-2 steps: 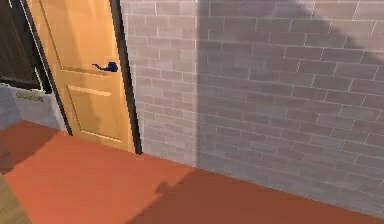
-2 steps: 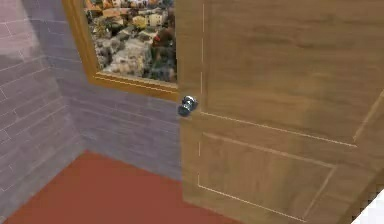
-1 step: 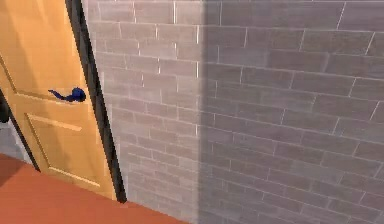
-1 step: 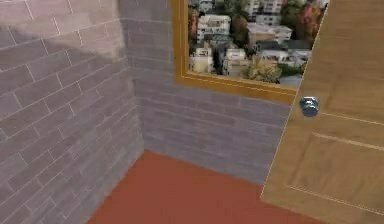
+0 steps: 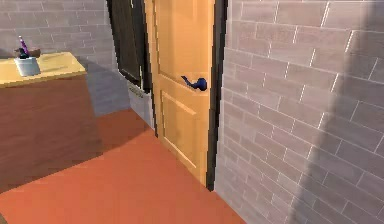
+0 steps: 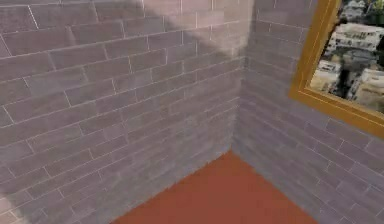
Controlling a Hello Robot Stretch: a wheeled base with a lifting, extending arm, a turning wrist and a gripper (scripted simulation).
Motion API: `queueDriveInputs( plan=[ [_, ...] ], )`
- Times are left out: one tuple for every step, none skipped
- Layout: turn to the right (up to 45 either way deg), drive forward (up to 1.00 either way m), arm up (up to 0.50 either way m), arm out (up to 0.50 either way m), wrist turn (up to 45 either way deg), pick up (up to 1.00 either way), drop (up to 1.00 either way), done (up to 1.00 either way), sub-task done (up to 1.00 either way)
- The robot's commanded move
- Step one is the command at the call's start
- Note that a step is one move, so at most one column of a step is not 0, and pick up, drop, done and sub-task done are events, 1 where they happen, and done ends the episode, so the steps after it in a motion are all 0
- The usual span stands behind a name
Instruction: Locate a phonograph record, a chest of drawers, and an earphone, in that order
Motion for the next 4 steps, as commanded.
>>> queueDriveInputs(
  plan=[
    [0.0, 0.55, 0.00, 0.00, 0.0, 0.00, 0.00, 0.00, 0.00],
    [-36.0, 0.00, 0.00, 0.00, 0.0, 0.00, 0.00, 0.00, 0.00],
    [0.0, 0.60, 0.00, 0.00, 0.0, 0.00, 0.00, 0.00, 0.00],
    [-45.0, 0.00, 0.00, 0.00, 0.0, 0.00, 0.00, 0.00, 0.00]
  ],
)
